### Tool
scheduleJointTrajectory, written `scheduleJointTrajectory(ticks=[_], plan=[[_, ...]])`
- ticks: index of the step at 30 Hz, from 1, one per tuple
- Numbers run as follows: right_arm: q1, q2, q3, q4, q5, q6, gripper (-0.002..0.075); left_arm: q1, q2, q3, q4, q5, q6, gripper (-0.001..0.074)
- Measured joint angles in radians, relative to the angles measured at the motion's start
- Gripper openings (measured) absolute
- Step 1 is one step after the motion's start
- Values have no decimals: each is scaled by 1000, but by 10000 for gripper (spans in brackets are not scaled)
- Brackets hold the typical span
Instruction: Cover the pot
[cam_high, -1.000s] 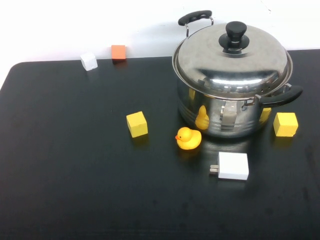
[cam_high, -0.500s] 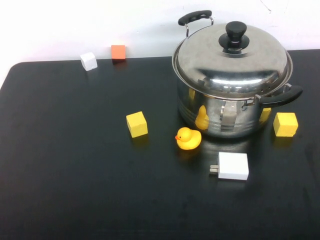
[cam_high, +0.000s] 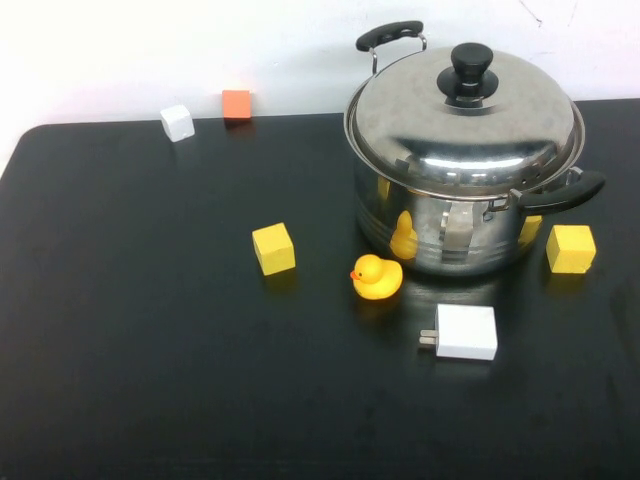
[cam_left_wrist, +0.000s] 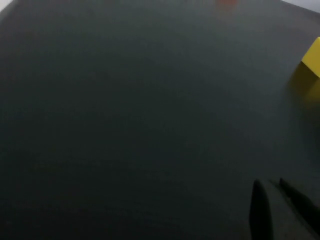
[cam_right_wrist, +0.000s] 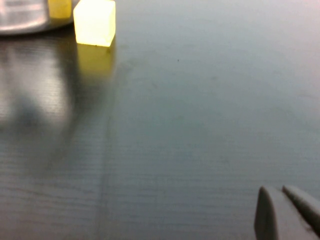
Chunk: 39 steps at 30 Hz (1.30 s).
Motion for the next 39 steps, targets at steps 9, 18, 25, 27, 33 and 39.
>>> scheduleJointTrajectory(ticks=[9, 18, 25, 27, 33, 39], plan=[[0, 0, 0, 0, 0, 0, -2, 0, 0, 0, -53, 0, 25, -1], [0, 0, 0, 2, 0, 0, -2, 0, 0, 0, -84, 0, 77, -1], [0, 0, 0, 2, 0, 0, -2, 0, 0, 0, -88, 0, 87, -1], [0, 0, 0, 2, 0, 0, -2, 0, 0, 0, -88, 0, 94, -1], [0, 0, 0, 2, 0, 0, -2, 0, 0, 0, -91, -1, 99, -1], [0, 0, 0, 2, 0, 0, -2, 0, 0, 0, -100, -1, 99, -1]])
